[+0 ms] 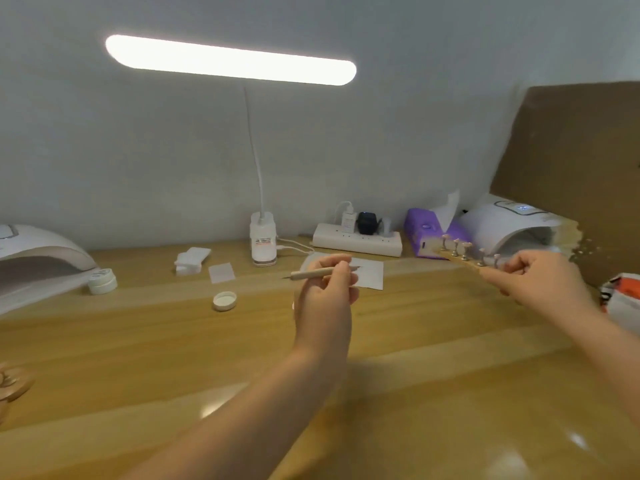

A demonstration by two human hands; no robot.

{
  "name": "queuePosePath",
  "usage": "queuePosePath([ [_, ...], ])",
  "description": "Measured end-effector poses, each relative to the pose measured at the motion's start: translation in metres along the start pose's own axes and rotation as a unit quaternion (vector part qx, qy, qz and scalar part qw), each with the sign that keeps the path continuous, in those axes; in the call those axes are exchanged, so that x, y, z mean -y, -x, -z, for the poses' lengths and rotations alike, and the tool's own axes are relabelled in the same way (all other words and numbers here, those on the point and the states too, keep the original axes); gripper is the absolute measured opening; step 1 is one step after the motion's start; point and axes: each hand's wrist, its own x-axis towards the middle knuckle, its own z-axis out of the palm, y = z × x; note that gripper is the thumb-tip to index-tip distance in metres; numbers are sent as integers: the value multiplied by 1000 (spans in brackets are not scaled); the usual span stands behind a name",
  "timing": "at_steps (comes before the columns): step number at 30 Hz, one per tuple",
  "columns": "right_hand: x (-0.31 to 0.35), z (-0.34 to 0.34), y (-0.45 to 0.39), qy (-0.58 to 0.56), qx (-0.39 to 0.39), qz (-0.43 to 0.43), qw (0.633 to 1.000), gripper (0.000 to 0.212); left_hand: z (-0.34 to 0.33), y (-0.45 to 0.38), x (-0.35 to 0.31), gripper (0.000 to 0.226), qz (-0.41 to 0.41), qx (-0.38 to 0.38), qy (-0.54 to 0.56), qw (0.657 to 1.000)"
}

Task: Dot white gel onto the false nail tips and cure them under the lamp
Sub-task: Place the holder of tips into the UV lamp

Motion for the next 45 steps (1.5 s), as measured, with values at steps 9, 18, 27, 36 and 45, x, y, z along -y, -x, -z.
queuePosePath([
  [9, -73, 2, -19, 94, -68, -74, 990, 51, -68, -17, 66, 12, 11, 50, -114, 992],
  [18, -101, -6, -63, 112, -57, -167, 978, 34, -58, -23, 76, 18, -143, 103, -206, 962],
  [27, -123, -27, -109, 40, -68, -199, 977, 45, -57, -39, 77, 22, -137, 47, -169, 975],
  [36, -137, -40, -141, 105, -47, -203, 972, 45, -51, -58, 84, 24, -43, -56, -83, 994],
  [45, -127, -51, -154, 55, -84, -210, 973, 33, -52, -58, 78, 18, -41, -57, -104, 992],
])
